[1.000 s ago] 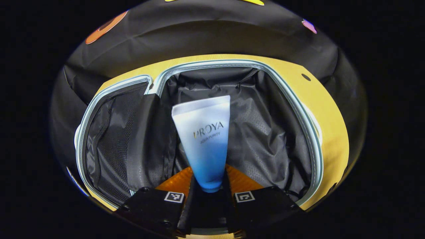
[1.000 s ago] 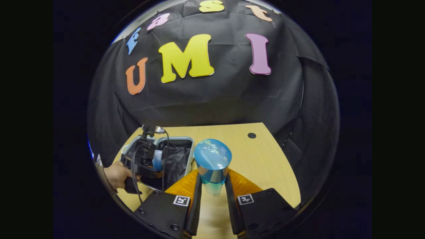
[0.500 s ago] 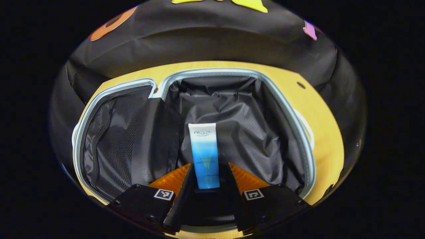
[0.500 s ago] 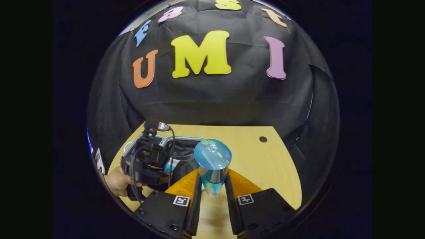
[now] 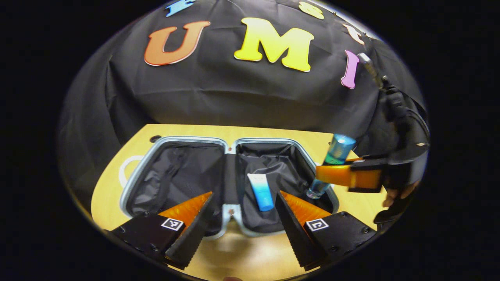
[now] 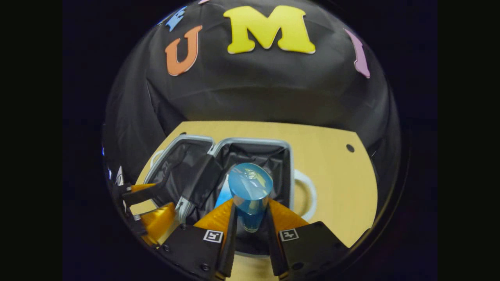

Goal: First open the suitcase, pack the skin care products into it, and then close the suitcase.

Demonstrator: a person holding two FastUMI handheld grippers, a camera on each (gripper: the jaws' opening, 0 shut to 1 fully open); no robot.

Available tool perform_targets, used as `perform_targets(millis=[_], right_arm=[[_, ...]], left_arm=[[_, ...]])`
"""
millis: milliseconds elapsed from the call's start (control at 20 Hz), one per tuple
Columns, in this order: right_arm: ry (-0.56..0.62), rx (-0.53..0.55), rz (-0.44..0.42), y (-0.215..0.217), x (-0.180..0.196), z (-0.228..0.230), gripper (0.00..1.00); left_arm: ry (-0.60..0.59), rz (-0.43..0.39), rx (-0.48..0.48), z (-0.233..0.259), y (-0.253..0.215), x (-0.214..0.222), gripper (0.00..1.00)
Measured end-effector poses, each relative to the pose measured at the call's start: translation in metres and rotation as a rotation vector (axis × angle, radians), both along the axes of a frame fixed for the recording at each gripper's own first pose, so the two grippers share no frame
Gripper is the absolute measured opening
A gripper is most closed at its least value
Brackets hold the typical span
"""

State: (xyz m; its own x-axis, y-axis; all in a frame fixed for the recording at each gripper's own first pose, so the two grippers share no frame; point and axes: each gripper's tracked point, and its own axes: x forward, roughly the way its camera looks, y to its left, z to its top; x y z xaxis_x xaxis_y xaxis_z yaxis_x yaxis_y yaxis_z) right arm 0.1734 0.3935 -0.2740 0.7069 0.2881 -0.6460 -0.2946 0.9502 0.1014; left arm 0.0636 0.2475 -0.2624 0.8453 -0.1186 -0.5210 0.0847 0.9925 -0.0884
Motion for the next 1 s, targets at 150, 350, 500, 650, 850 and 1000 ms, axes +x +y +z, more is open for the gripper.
perform_targets(millis=[150, 350, 500, 650, 850, 1000], right_arm=[[0.089, -0.035, -0.038, 0.009, 0.002, -0.039, 0.35], [0.087, -0.043, -0.074, 0.018, 0.026, -0.046, 0.37], [0.107, -0.053, -0.109, 0.021, 0.047, -0.055, 0.35], [0.167, -0.077, -0.158, 0.018, 0.056, -0.073, 0.35], [0.216, -0.099, -0.224, 0.01, 0.055, -0.089, 0.34], [0.213, -0.11, -0.22, 0.011, 0.055, -0.09, 0.39]], left_arm=[[-0.029, 0.039, 0.039, 0.005, 0.033, -0.03, 0.98], [-0.095, 0.087, 0.014, 0.019, 0.065, -0.038, 0.98], [-0.143, 0.109, -0.014, 0.027, 0.096, -0.031, 0.98], [-0.162, 0.157, -0.016, 0.031, 0.134, -0.02, 0.98], [-0.161, 0.262, -0.002, 0.025, 0.197, -0.005, 0.98], [-0.152, 0.342, -0.038, 0.015, 0.238, 0.005, 0.98]])
